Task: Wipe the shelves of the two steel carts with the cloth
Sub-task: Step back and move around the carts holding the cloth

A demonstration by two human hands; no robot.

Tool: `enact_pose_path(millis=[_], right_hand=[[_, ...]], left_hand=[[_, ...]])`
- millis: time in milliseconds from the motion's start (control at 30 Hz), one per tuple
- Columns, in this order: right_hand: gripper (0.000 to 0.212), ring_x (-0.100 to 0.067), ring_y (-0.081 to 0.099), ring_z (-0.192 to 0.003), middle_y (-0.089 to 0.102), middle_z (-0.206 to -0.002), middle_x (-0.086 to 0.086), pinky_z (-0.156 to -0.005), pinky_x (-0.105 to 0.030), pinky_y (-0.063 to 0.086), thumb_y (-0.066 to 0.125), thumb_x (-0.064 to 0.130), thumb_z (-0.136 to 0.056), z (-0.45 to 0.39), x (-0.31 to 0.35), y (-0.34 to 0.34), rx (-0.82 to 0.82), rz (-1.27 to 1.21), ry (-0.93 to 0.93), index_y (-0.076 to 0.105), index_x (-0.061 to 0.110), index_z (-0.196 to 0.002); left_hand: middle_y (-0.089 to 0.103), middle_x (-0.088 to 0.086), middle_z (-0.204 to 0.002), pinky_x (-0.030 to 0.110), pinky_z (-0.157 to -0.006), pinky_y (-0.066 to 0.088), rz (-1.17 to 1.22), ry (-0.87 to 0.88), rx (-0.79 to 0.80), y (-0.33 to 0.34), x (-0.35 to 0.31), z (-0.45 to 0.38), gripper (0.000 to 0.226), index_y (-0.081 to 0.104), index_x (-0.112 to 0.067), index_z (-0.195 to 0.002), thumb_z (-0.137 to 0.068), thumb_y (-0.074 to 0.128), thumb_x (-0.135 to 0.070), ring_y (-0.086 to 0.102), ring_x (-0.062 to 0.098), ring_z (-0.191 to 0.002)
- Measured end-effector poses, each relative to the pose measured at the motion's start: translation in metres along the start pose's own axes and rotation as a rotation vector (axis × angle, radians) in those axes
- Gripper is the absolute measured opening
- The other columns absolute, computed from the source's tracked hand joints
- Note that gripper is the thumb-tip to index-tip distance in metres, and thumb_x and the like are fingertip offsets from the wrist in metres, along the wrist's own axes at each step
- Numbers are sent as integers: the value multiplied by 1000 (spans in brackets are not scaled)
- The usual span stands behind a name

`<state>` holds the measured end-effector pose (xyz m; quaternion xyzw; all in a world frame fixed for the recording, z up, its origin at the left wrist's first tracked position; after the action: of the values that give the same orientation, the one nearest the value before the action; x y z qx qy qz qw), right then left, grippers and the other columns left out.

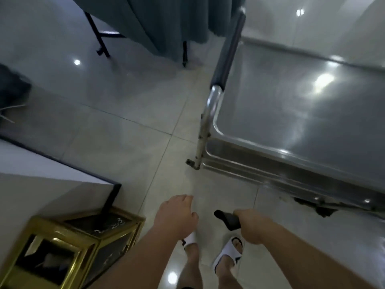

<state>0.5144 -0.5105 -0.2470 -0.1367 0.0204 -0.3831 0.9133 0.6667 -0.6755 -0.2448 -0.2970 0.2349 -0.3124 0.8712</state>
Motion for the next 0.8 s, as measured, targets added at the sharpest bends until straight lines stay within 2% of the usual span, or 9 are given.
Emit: enact_pose_path(millis=[100, 233, 333, 367, 433, 533, 600, 700, 800], right_hand=[[42, -28, 63, -118, 62, -130, -9, -97, -37, 52, 50, 4, -100, 44, 50, -39, -131, -5, -23, 57, 17, -140], [46, -32, 57, -130, 57, -141, -11, -103, -38, 45, 57, 15, -100, 108, 127, -112, -249, 93, -138, 54, 17, -146], [43, -31, 60, -127, 62, -136, -12, -105, -36, 47, 63, 26, -100, 149, 186, -163, -370, 149, -235, 57, 15, -141], [42, -31, 62, -123, 65, -132, -12, -104, -37, 49, 64, 27, -99, 160, 204, -177, -404, 180, -258, 58, 14, -138], [45, -32, 62, -121, 65, -131, -11, -102, -39, 51, 65, 15, -95, 175, 235, -203, -461, 247, -276, 55, 17, -139], [50, -31, 61, -117, 63, -128, -9, -101, -42, 51, 58, 4, -93, 191, 277, -242, -538, 301, -334, 52, 21, -140], [47, -30, 62, -112, 64, -123, -8, -98, -42, 51, 57, 2, -94, 194, 300, -265, -570, 323, -379, 54, 21, -137], [42, -26, 61, -98, 64, -113, -6, -81, -37, 49, 54, 2, -92, 194, 327, -304, -620, 363, -437, 57, 20, -130], [44, -27, 63, -104, 65, -119, -6, -84, -36, 49, 56, 4, -91, 188, 352, -344, -654, 423, -458, 56, 21, -132]], left_hand=[[36, -3, -167, 39, -119, 32, 5, -28, -36, -38, 30, 35, 66, 30, -26, -164, -103, 39, -50, 36, 21, -150], [31, -2, -170, 41, -120, 32, 53, -91, -123, -100, 69, 74, 67, 27, -26, -165, -104, 38, -53, 34, 23, -152], [36, -1, -167, 43, -117, 36, 66, -114, -234, -153, 95, 107, 66, 29, -26, -164, -104, 38, -54, 40, 26, -147], [38, 0, -166, 43, -116, 37, 72, -122, -273, -171, 104, 116, 66, 30, -26, -163, -104, 38, -54, 42, 27, -146], [39, 1, -165, 43, -115, 38, 91, -144, -346, -204, 122, 132, 65, 31, -26, -162, -104, 39, -54, 42, 27, -145], [37, 0, -167, 43, -115, 36, 120, -186, -436, -251, 148, 146, 65, 30, -27, -163, -104, 40, -53, 40, 27, -146], [37, 0, -166, 42, -115, 36, 119, -213, -480, -277, 163, 149, 65, 30, -27, -163, -105, 41, -53, 40, 27, -146], [39, 0, -165, 41, -114, 36, 118, -266, -520, -314, 185, 146, 64, 31, -27, -162, -105, 41, -52, 41, 27, -146], [39, -1, -165, 42, -113, 37, 117, -320, -553, -354, 203, 140, 64, 31, -27, -162, -105, 39, -54, 42, 27, -145]])
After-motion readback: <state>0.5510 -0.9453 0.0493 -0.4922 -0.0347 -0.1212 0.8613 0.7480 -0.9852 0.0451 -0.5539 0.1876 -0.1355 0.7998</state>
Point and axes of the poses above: each hand's wrist, its own z-axis away from the middle knuckle, its own y-axis out of the palm, x = y × z, the point moved 6 cm from there along -z, towards the middle knuckle
